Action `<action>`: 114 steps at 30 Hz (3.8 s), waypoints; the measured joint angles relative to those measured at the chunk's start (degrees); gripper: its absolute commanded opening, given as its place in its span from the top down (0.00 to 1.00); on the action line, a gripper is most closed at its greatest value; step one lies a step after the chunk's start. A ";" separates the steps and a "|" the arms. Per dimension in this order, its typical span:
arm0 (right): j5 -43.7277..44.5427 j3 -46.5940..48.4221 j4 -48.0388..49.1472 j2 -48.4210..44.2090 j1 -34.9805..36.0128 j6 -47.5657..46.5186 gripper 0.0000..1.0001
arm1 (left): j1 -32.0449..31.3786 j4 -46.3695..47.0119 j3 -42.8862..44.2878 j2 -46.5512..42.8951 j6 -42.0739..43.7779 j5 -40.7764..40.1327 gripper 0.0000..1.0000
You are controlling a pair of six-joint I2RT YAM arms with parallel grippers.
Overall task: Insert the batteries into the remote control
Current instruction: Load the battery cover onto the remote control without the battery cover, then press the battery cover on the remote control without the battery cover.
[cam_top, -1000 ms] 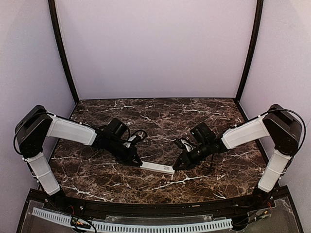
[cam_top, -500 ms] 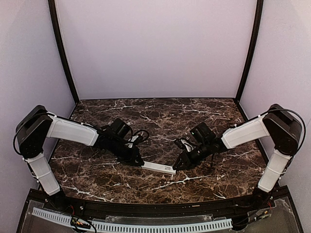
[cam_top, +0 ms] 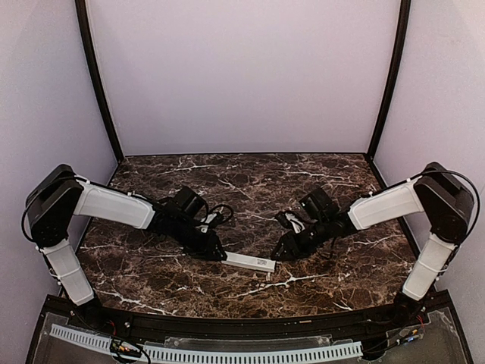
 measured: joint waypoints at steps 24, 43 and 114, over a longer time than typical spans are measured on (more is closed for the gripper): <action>9.64 9.31 -10.21 -5.66 8.33 -20.28 0.47 | 2.47 -5.31 -0.74 -7.58 5.33 -8.81 0.83; 12.52 15.56 -14.29 3.26 12.33 -29.92 0.43 | -3.87 -3.45 -2.99 -6.97 9.49 -20.68 1.00; 23.17 6.23 -2.34 3.06 16.48 -32.13 0.38 | -7.48 20.57 -15.45 -10.47 13.81 -30.77 1.00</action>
